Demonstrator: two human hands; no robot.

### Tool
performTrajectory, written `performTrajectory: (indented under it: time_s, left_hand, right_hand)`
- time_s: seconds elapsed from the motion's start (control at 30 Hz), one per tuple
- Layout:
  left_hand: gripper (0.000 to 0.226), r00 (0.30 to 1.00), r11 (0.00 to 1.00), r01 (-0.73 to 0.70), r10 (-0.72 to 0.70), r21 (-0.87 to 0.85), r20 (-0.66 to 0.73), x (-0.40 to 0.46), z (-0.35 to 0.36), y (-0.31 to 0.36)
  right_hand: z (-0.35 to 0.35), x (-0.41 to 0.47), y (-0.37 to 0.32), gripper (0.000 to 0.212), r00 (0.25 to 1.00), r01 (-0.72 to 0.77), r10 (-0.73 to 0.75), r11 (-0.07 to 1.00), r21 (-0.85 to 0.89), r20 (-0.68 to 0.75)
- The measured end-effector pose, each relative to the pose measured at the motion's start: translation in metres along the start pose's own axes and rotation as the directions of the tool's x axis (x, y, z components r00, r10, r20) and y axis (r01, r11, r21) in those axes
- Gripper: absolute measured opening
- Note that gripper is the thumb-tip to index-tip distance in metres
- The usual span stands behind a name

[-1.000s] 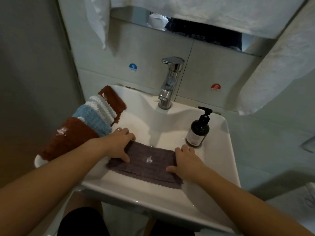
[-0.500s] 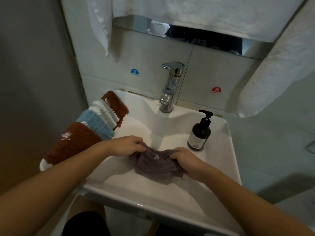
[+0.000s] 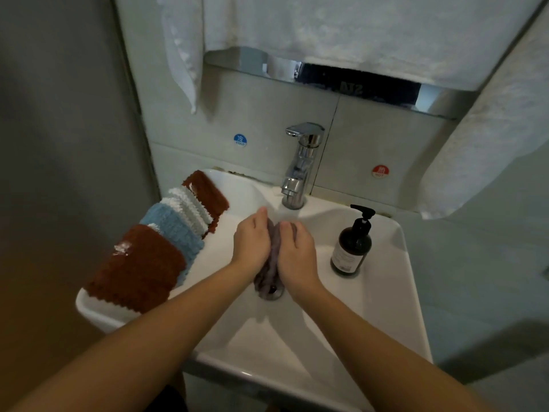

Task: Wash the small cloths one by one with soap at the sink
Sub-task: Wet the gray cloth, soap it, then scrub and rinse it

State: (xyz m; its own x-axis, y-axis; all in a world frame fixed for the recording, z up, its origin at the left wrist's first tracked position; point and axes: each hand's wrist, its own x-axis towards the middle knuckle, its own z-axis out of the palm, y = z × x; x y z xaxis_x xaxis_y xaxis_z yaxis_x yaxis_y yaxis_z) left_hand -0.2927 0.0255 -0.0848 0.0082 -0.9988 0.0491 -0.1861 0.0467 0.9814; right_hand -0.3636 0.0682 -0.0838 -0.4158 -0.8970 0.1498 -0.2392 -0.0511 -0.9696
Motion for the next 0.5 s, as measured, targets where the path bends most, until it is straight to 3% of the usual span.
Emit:
performTrajectory:
  time_s: [0.07, 0.13, 0.23, 0.3, 0.37, 0.43, 0.5]
  left_hand:
    - [0.047, 0.997, 0.997, 0.02, -0.014, -0.081, 0.072, -0.007, 0.001, 0.0]
    - [0.047, 0.996, 0.989, -0.044, 0.055, -0.142, 0.077, -0.01, 0.002, 0.01]
    - [0.045, 0.988, 0.977, -0.148, 0.139, -0.154, -0.065, -0.001, -0.001, 0.019]
    - [0.044, 0.988, 0.983, -0.127, 0.115, -0.13, -0.1, 0.002, -0.002, 0.013]
    - [0.042, 0.998, 0.987, -0.07, 0.069, -0.142, -0.012, -0.007, 0.0, 0.004]
    - [0.041, 0.993, 0.984, -0.089, 0.099, -0.153, 0.059, -0.018, 0.004, 0.005]
    - [0.038, 0.986, 0.977, -0.166, 0.167, -0.136, -0.007, -0.017, 0.002, 0.012]
  right_hand:
    - [-0.002, 0.008, -0.008, 0.026, 0.995, 0.068, -0.065, 0.997, 0.043, -0.08]
    - [-0.006, 0.016, -0.008, 0.026, 0.99, 0.038, -0.037, 0.999, 0.0, -0.137]
    - [-0.004, 0.01, 0.0, 0.029, 0.999, -0.04, 0.039, 0.991, -0.13, -0.01]
    - [0.002, 0.003, -0.002, 0.027, 0.999, 0.008, -0.004, 0.997, -0.075, 0.053]
    - [0.001, 0.008, -0.012, 0.025, 0.998, 0.044, -0.043, 0.999, 0.023, -0.044]
    - [-0.001, 0.021, -0.014, 0.026, 0.985, -0.002, 0.01, 0.999, 0.049, -0.171]
    - [-0.003, 0.023, -0.007, 0.031, 0.989, -0.079, 0.071, 0.995, -0.058, -0.129]
